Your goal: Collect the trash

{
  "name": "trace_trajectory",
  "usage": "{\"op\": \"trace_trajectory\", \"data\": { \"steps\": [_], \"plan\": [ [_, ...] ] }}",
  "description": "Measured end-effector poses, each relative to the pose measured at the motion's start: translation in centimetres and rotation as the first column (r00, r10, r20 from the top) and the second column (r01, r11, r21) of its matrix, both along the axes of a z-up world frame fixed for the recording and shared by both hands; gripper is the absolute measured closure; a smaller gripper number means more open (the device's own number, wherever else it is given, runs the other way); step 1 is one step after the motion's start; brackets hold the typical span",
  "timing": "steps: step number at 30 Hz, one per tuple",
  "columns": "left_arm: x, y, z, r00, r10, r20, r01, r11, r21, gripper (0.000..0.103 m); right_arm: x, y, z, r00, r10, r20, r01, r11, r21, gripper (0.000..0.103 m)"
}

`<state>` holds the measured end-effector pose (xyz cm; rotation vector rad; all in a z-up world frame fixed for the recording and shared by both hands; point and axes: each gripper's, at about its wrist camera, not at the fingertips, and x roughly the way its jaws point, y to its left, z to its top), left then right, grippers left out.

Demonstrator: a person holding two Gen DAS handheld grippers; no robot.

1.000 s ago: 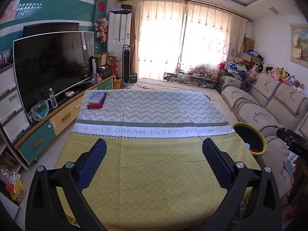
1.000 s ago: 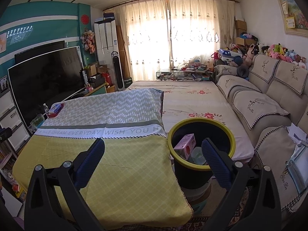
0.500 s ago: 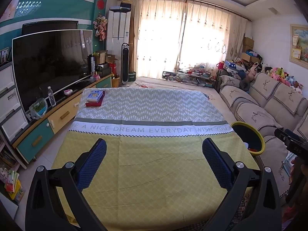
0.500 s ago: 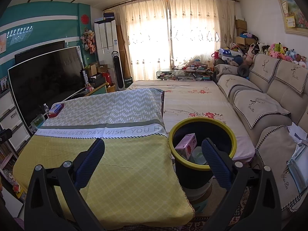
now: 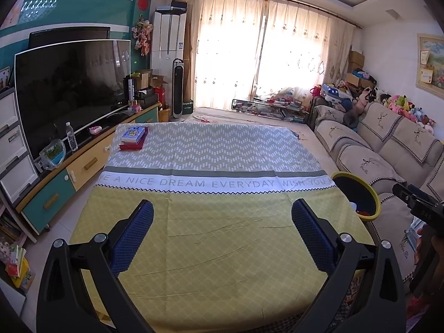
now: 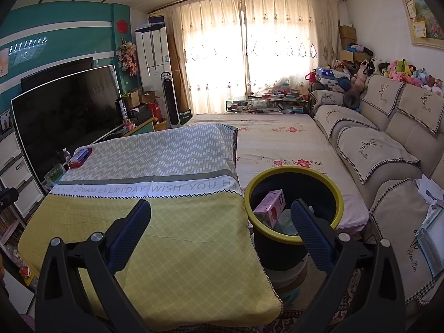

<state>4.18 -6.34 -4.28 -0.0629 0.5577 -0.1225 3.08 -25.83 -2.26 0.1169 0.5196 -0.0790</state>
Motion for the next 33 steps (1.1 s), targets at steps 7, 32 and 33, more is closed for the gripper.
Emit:
{"op": "trace_trajectory", "data": {
  "steps": [7, 32, 33],
  "plan": [
    [0.12, 0.08, -0.03, 1.000, 0.000, 0.000, 0.000, 1.000, 0.000, 0.005, 0.19, -0.01, -0.29, 1.000, 0.000, -0.002, 0.000, 1.000, 0.002, 0.007],
    [0.53, -0.28, -0.50, 1.000, -0.008, -0.017, 0.008, 1.000, 0.002, 0.005, 0.39, 0.08, -0.91, 1.000, 0.000, -0.009, 0.000, 1.000, 0.003, 0.007],
    [0.54, -0.31, -0.54, 1.000, -0.008, -0.018, 0.008, 1.000, 0.002, 0.005, 0.36, 0.02, -0.83, 1.000, -0.001, -0.010, 0.001, 1.000, 0.004, 0.007]
  ]
}}
